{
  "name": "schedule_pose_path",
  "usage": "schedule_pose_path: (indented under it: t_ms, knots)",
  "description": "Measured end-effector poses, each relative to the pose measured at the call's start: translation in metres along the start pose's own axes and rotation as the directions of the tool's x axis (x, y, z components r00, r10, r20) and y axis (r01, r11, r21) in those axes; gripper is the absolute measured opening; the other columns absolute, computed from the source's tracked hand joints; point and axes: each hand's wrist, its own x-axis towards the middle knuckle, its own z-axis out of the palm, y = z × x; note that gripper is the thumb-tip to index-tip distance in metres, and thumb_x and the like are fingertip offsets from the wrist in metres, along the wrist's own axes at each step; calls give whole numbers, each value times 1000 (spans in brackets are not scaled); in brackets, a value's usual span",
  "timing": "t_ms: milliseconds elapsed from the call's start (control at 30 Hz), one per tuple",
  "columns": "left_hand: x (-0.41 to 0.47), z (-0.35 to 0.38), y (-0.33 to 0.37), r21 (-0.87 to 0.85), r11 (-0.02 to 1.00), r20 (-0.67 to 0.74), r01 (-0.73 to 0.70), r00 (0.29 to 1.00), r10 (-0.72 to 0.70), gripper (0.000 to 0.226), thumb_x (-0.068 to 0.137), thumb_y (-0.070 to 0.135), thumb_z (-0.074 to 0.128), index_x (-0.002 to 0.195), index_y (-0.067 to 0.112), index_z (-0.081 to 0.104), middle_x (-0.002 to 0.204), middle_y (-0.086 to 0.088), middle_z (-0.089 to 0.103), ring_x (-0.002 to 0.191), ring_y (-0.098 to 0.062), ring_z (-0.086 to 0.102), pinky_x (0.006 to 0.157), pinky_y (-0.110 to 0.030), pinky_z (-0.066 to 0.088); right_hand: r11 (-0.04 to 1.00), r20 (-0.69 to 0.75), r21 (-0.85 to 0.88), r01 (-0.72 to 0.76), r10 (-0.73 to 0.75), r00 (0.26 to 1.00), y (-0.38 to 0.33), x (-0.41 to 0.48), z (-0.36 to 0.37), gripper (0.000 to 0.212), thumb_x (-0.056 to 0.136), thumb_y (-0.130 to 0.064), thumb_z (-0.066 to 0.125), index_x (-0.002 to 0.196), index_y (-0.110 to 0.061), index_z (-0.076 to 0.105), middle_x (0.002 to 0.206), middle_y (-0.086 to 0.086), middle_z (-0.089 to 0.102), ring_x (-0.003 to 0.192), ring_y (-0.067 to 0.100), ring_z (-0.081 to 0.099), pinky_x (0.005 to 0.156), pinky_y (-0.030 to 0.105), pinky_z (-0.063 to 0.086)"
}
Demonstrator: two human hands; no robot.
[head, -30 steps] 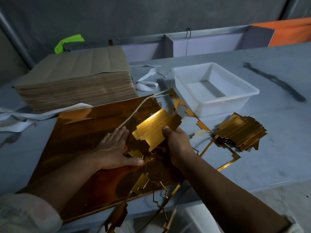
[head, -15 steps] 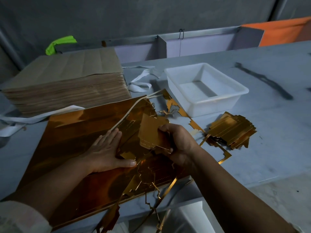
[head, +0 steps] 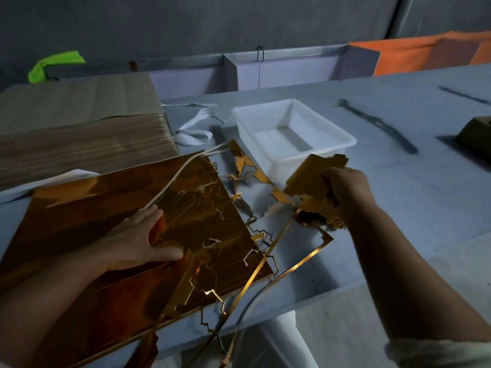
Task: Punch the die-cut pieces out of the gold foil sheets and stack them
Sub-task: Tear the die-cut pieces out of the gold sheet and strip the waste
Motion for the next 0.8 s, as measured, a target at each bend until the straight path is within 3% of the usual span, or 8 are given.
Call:
schedule_pose_path:
  t_ms: [167,233,300,367,467,600,700,800]
  knots:
    - [-6,-15,3,-187,982,-82,-4,997,-11,148,23,109,28,151,33,28,161,6,15,145,-23,21,111,-51,32,960,-161,-275,-59,15,987,16,28,-23,12,79,-10,58,68,-6,56,66,16,57,54,29,55,52,33,47]
    - [-4,-15,0,-275,961,-177,-14,984,-36,118,47,104,33,142,35,44,154,0,31,137,-24,34,102,-48,39,926,-159,-373,-59,-1,987,20,30,-24,15,82,-13,60,74,-1,61,67,17,62,56,31,59,55,35,51]
    - [2,-12,-5,-382,924,-343,-28,932,-113,78,72,83,50,132,34,54,144,-4,44,127,-24,44,87,-39,43,870,-151,-491,-48,-30,988,20,27,-23,18,83,-16,61,85,1,63,72,15,64,62,32,62,57,33,51]
    - [10,-12,-14,-408,913,-459,-12,867,-194,55,82,59,64,129,31,56,139,-6,48,124,-25,48,81,-36,41,786,-179,-617,-45,-84,980,18,23,-21,26,83,-20,60,101,-1,59,89,16,63,79,36,65,67,36,53]
    - [18,-19,-25,-432,895,-439,111,841,-316,53,84,45,71,132,29,54,142,-9,47,129,-28,46,92,-43,44,631,-168,-772,68,-307,937,9,8,-12,45,87,-29,59,125,-6,48,124,20,48,115,43,51,92,48,45]
    - [22,-26,-30,-425,866,-347,262,836,-424,69,83,52,69,142,26,45,150,-11,37,136,-32,38,101,-48,40,525,147,-728,441,-508,849,-13,-26,23,49,94,-37,60,136,-15,49,131,15,48,115,35,52,88,42,46]
    - [23,-28,-23,-375,875,-294,305,857,-424,76,84,57,66,146,22,40,152,-12,36,139,-32,35,106,-47,37,496,472,-540,680,-490,733,-20,-63,63,38,96,-36,60,131,-22,55,124,4,54,103,18,55,81,32,47]
    - [22,-28,-11,-272,911,-294,309,875,-384,72,85,54,67,145,22,42,148,-9,43,136,-29,40,104,-45,41,406,702,-436,803,-404,586,-14,-91,102,35,96,-29,60,130,-22,55,125,3,54,108,18,56,86,31,51]
